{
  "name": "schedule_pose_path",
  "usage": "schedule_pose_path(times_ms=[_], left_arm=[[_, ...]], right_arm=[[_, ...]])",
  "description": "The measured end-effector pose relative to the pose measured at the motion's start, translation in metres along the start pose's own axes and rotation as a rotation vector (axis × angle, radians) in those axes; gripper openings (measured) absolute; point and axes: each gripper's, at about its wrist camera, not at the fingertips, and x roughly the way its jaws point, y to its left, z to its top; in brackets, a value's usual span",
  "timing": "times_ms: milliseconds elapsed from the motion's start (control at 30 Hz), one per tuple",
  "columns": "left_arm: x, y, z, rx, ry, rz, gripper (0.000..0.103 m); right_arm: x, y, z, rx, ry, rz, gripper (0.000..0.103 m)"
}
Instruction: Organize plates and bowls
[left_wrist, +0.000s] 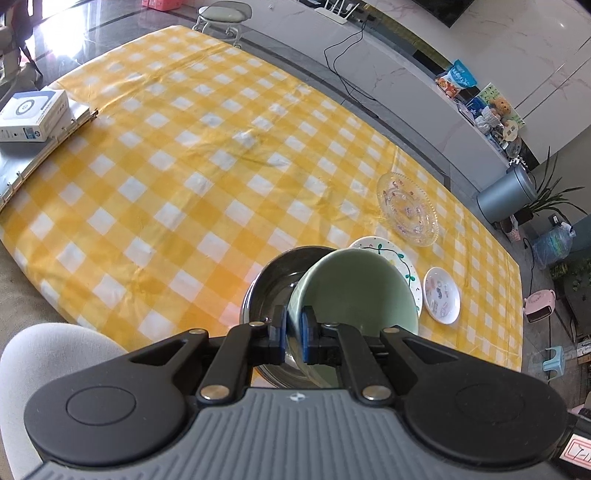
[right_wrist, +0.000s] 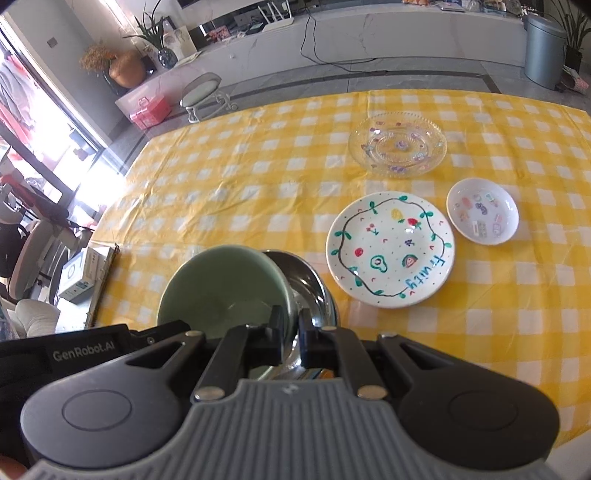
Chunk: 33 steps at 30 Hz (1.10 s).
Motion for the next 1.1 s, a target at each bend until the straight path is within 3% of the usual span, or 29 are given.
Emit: schedule_pose_path(times_ms=[833, 1100], left_arm=[[0.033, -0.009, 0.003, 0.124, 0.084, 0.095, 0.009], [0.033, -0.009, 0.008, 0.122, 0.09, 0.086, 0.01]], right_arm=[[0.036, 0.005, -0.002, -0.089, 0.062, -0.056, 0.005], [0.043, 0.007, -0.003, -0.128, 0.063, -0.081, 0.008]])
